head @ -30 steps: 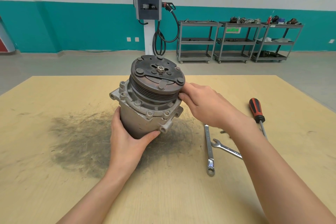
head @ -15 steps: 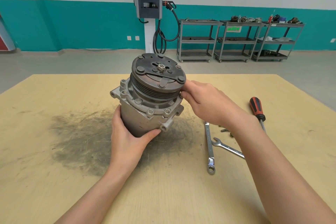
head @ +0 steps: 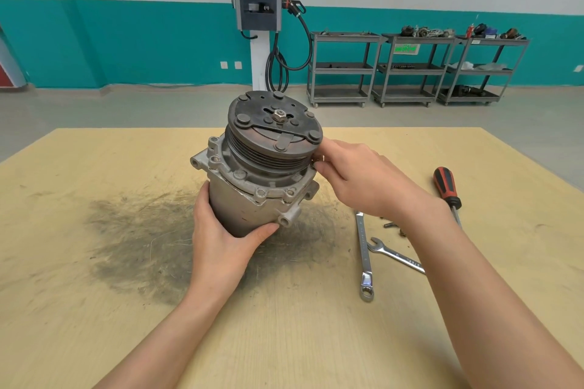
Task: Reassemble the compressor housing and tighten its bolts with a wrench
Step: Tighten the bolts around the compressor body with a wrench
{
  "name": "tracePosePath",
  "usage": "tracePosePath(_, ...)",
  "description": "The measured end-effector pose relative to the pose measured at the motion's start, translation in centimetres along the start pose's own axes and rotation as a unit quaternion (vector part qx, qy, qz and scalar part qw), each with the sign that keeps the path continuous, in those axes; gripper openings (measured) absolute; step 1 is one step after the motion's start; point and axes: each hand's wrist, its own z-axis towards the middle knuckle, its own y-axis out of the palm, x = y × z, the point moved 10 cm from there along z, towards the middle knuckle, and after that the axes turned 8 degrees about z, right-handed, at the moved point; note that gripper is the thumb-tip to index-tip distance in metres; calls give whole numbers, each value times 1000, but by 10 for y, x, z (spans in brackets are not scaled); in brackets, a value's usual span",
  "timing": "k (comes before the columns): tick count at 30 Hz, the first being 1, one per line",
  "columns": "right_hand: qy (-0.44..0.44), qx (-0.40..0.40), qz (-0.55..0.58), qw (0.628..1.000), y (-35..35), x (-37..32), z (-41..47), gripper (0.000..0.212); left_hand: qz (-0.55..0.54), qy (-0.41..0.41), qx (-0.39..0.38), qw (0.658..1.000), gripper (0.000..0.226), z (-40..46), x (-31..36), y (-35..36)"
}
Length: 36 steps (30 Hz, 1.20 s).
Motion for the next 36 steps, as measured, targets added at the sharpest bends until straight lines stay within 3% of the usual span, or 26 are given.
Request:
tracePosePath(15,9,31,19,999,-1,4,3,33,5,7,7,1000,115,1,1,-1)
tracePosePath(29,0,50,0,999,-4,1,3,32,1,3,4,1000,115,0,1,-1)
tracePosePath(32,18,28,25,999,-21,10,-3,28,-3,-2,1,1000,115,1,-1,0)
tracePosePath(36,88,86,33,992,-64,54,-27,19,-7,-9,-4,1000,115,2,-5,2)
